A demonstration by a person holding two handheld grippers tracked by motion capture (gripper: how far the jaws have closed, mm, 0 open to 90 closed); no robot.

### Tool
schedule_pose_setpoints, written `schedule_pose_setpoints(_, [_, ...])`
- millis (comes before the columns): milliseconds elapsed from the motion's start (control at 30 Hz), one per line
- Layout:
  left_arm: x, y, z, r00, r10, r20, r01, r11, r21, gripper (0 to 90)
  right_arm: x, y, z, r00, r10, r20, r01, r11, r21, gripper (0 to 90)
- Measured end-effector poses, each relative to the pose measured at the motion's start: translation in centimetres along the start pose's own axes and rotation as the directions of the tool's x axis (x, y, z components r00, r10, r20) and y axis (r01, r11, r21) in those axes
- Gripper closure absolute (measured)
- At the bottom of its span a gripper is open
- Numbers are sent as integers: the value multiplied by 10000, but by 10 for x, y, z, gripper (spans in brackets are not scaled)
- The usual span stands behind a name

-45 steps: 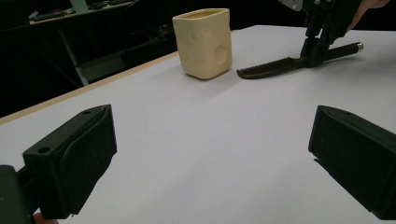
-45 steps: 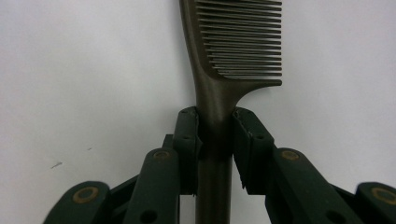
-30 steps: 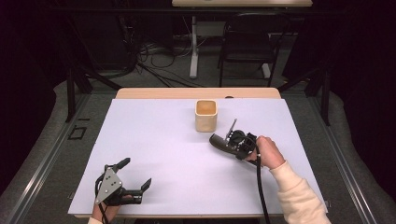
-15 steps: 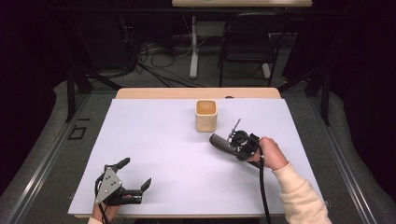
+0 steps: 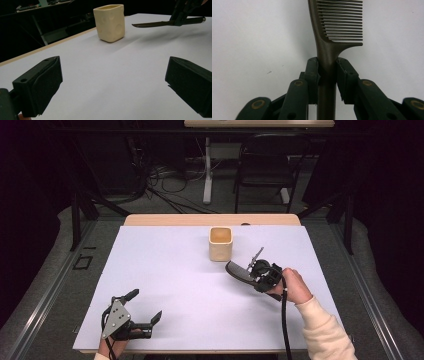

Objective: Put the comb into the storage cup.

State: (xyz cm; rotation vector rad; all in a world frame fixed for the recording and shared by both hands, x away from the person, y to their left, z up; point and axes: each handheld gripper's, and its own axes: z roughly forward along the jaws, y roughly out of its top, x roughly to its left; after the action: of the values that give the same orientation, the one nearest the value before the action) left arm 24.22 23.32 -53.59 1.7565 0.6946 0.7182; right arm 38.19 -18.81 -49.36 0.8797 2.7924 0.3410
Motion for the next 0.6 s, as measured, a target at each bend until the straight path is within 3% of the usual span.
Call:
schedule_pose_setpoints(333, [0, 0, 0, 10000, 1, -32, -1, 10000, -3, 10, -1, -4, -5, 10000, 20, -42, -21, 9994, -335, 722])
schedule_pose_setpoints(467, [0, 0, 0, 10000, 8, -58, -8, 10000, 1, 10, -1, -5, -7, 10000, -45, -33, 44, 9998, -200, 722])
schedule_pose_setpoints(500, [0, 0, 0, 10000, 3, -69, -3, 10000, -3, 10, -1, -6, -7, 10000, -21, 26, 22, 9989, -471, 722])
schedule_pose_setpoints(600, [0, 0, 0, 10000, 6, -72, -6, 10000, -7, 10, -2, -7, -8, 10000, 68, -40, -70, 9984, -558, 722])
